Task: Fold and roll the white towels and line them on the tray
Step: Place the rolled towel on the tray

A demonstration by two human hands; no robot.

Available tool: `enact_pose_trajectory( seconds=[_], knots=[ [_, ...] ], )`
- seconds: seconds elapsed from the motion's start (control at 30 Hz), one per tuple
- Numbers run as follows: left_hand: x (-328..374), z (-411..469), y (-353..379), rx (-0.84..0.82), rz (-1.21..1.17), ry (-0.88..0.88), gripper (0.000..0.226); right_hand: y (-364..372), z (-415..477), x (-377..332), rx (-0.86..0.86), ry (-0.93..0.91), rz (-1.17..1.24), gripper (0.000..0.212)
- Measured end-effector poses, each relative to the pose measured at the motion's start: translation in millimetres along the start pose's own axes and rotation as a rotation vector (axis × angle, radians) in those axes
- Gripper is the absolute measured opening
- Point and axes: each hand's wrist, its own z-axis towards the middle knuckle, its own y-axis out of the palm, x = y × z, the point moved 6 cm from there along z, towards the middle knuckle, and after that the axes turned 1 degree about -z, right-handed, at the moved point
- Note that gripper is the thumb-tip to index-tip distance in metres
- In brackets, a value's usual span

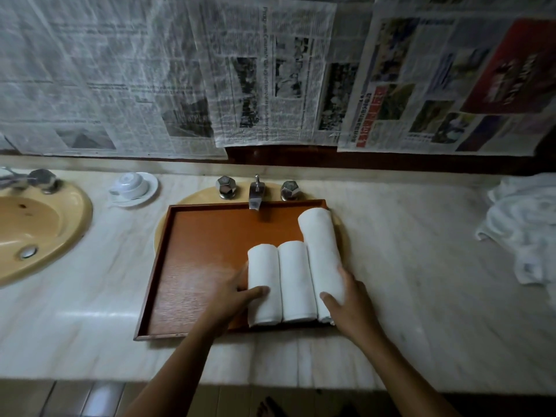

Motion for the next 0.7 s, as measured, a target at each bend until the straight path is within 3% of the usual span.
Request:
enact_pose_trajectory(
  seconds=[0.23,0.5,0.7],
  knots=[
    [6.4,-25.0,5.8,0.121,0.189,0.023,0.047,-8.0,-7.4,0.8,-0.015,-0.012,0.023,0.07],
    [22.7,-50.7,14.1,0.377,0.484,0.257,0.047,-28.6,-17.3,32.3,-0.014,-0.012,0.034,0.049],
    [53.7,-68.1,55.0,0.378,0.508,0.411,0.031,-59.0,-23.3,70.7,0.003,-0.036,0.063,0.032]
  ],
)
